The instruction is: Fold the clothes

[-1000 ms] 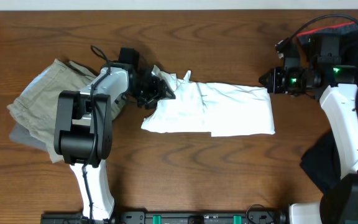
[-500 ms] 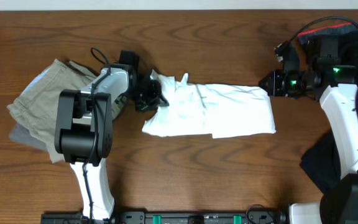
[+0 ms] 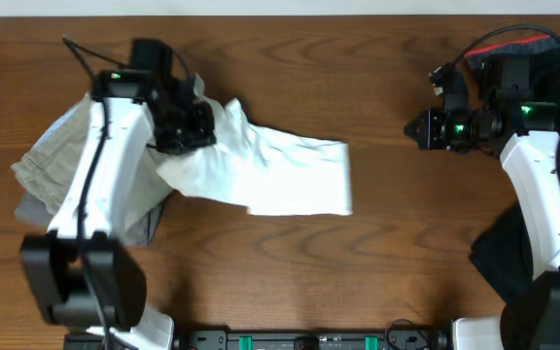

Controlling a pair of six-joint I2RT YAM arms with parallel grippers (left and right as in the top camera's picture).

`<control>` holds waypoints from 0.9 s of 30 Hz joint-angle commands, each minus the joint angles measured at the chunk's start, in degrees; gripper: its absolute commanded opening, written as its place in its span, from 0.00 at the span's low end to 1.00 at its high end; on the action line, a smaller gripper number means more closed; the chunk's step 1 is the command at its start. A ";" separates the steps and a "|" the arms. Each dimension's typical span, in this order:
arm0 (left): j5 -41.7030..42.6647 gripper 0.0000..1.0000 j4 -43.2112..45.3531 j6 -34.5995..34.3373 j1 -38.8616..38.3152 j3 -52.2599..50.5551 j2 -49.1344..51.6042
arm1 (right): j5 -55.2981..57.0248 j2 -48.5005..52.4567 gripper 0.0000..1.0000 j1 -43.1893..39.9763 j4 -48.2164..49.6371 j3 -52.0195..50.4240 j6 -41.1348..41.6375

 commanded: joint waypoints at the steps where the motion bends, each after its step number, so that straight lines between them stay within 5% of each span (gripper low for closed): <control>1: -4.31 0.06 -1.38 2.16 -0.74 3.30 -0.28 | -0.07 -0.50 0.07 -0.44 0.42 0.39 -0.85; 22: -16.48 0.06 2.91 -10.27 -21.31 2.95 14.34 | -0.11 -0.50 0.06 -0.42 -0.85 0.39 -0.63; 24: -16.46 0.16 4.04 -11.19 -22.10 2.95 15.50 | -0.11 -0.50 0.06 -0.42 -1.14 0.39 -0.63; 27: -14.95 0.45 6.88 -12.68 -23.15 2.95 15.93 | -0.11 -0.50 0.06 -0.42 -1.27 0.39 -0.63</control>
